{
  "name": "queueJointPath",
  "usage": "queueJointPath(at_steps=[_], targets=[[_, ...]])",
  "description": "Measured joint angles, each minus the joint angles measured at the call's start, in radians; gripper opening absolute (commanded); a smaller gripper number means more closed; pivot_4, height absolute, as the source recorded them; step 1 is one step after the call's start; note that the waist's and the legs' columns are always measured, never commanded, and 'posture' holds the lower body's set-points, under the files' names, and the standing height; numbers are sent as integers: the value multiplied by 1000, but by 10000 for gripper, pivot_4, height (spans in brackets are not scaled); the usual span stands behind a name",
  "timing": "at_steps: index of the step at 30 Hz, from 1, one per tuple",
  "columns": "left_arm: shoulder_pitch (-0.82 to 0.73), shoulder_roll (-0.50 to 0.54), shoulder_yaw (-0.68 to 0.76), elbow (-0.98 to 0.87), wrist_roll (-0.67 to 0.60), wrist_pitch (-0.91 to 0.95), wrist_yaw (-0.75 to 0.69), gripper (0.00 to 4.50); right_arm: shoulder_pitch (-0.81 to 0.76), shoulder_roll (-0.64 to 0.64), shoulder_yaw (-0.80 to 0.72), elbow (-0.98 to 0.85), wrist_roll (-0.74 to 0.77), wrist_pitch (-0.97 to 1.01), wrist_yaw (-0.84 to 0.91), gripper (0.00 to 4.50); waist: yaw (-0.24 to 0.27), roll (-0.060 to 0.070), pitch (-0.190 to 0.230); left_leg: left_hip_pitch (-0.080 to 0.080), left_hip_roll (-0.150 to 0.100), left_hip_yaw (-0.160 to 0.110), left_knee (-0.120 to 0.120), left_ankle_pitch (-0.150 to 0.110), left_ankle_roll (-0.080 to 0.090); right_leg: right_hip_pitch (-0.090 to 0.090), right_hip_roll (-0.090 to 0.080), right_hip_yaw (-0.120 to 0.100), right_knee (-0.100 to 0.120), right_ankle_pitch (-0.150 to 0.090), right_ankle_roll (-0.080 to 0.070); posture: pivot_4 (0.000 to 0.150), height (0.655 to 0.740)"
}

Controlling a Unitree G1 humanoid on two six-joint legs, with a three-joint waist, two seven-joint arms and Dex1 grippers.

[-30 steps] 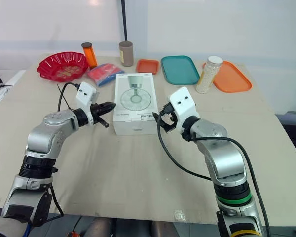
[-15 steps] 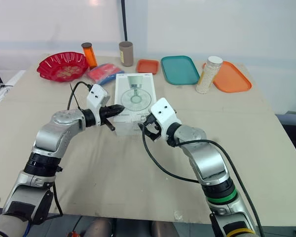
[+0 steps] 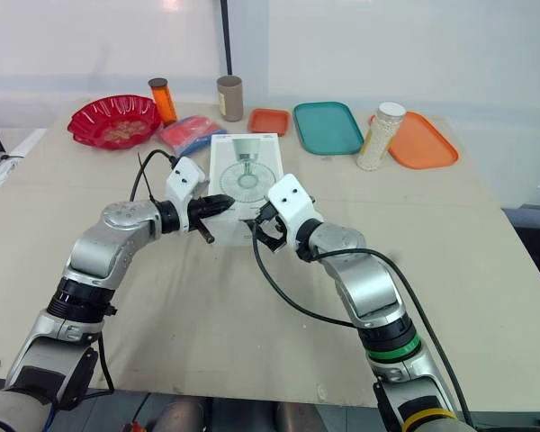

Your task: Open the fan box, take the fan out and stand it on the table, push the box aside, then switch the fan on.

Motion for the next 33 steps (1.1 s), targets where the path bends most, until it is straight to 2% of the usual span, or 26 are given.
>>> queueJointPath(at_steps=[33], targets=[[25, -25, -18, -8, 6, -44, -15, 1594, -88, -8, -47, 17, 10, 17, 6, 45000, 0, 0, 0, 0, 0, 0, 0, 0, 0, 0, 0, -1, 0, 0, 0, 1500, 7400]])
